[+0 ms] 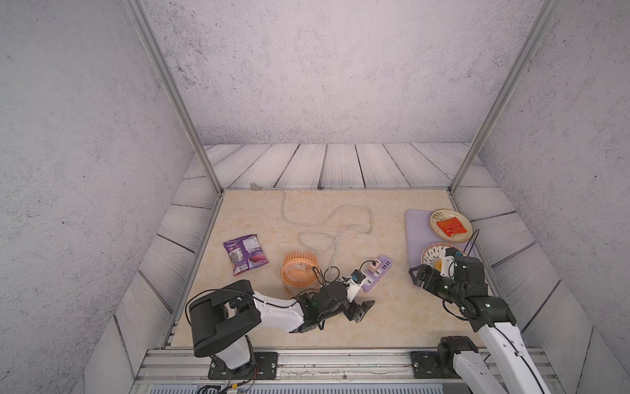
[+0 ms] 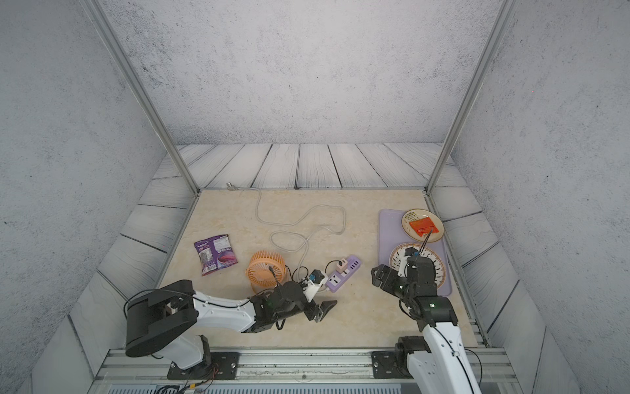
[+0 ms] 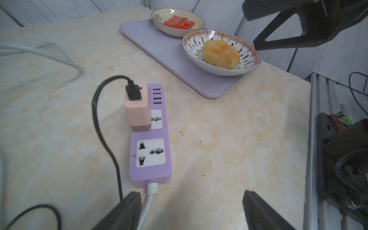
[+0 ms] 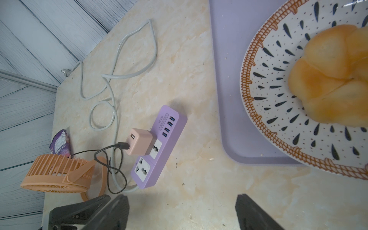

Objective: Unplug the desk fan from the power strip
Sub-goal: Adjust the socket at the center of the board.

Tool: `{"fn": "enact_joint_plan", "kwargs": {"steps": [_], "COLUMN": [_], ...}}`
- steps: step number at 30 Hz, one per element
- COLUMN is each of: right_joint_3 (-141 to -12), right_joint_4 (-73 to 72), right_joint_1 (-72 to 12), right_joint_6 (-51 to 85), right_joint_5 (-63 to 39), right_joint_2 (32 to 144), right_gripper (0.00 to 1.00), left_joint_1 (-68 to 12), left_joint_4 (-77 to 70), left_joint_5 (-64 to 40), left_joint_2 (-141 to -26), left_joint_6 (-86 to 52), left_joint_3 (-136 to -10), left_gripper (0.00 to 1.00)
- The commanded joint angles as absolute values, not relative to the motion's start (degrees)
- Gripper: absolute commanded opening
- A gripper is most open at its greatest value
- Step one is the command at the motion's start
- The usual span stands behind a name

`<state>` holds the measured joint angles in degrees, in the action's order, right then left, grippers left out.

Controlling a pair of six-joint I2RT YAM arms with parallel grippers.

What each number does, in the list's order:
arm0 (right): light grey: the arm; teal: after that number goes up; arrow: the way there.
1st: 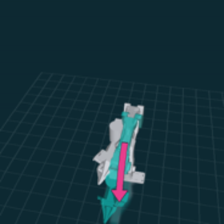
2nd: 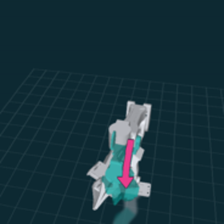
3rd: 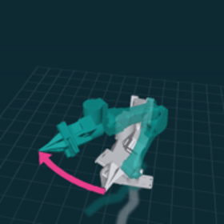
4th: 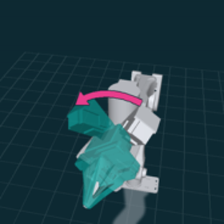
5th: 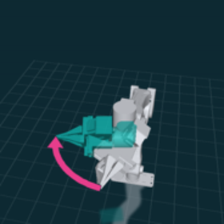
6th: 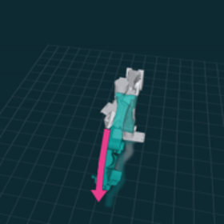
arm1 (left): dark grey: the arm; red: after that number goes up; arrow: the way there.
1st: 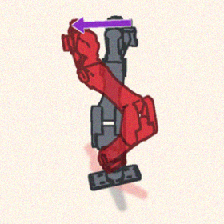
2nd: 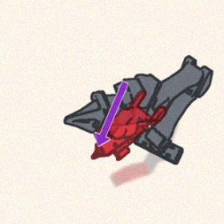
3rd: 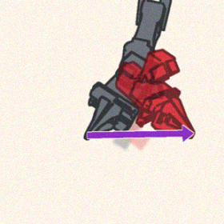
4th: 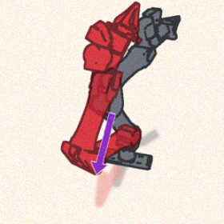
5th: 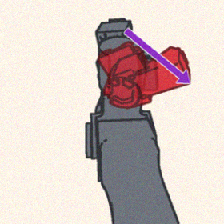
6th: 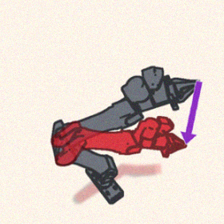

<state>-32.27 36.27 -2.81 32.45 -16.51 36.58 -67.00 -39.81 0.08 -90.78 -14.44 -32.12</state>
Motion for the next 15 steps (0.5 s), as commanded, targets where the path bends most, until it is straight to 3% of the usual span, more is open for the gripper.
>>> {"fn": "enact_joint_plan", "kwargs": {"steps": [1, 15], "right_joint_3": [-31.9, -31.55], "right_joint_4": [36.01, 35.79], "right_joint_1": [-2.85, -2.85], "right_joint_6": [31.51, 31.54], "right_joint_5": [-17.31, -17.59], "right_joint_2": [36.61, 35.88], "right_gripper": [0.9, 0.89], "left_joint_1": [-67.07, -60.83], "left_joint_4": [-38.85, -39.5], "left_joint_5": [-3.2, -2.63], "left_joint_2": [-90.75, -100.69], "left_joint_6": [-14.63, -14.68], "left_joint_3": [-35.35, -42.54], "left_gripper": [0.87, 0.89]}}
